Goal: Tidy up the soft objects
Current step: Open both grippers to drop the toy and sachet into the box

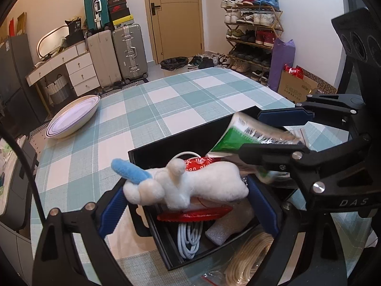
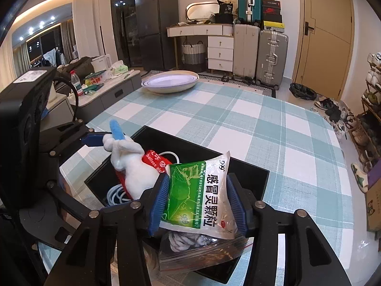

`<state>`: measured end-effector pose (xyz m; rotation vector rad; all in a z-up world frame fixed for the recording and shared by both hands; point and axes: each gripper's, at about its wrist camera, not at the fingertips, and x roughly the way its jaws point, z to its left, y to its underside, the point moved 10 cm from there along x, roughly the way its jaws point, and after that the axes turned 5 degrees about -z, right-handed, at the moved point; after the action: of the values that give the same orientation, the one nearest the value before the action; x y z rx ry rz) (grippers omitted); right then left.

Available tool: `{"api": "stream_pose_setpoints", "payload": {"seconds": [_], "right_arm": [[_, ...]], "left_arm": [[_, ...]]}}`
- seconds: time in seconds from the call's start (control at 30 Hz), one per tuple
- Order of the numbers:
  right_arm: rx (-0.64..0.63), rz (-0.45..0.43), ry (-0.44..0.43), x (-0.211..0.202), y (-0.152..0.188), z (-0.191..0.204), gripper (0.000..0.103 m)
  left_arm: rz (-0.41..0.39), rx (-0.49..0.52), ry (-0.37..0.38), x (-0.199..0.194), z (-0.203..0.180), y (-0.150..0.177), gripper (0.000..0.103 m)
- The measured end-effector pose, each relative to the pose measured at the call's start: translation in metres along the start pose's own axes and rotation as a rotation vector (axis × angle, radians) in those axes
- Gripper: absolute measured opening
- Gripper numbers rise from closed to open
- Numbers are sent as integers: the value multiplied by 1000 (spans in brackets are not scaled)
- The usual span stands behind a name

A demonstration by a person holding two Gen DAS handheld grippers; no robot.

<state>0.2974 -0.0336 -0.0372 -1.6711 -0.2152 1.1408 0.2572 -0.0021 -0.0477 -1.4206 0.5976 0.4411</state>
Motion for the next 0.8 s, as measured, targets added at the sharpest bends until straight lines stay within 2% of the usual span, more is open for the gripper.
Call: {"api": "stream_pose_setpoints", "payload": {"seconds": [0.23,0.33,0.6,0.8], "right_arm": [[36,-62,42,-28,1,-12,91],[66,-79,39,-41,4,-16,100],[135,-109,49,-71,20,-23,102],[131,-92,33,-77,31,-11,103]], "left_arm": [[-10,-50,35,-13,2,2,94],[-18,-87,47,-21,5,4,103],[-47,-113,41,-47,8,12,103],[-78,-117,18,-65,11,17,103]]}}
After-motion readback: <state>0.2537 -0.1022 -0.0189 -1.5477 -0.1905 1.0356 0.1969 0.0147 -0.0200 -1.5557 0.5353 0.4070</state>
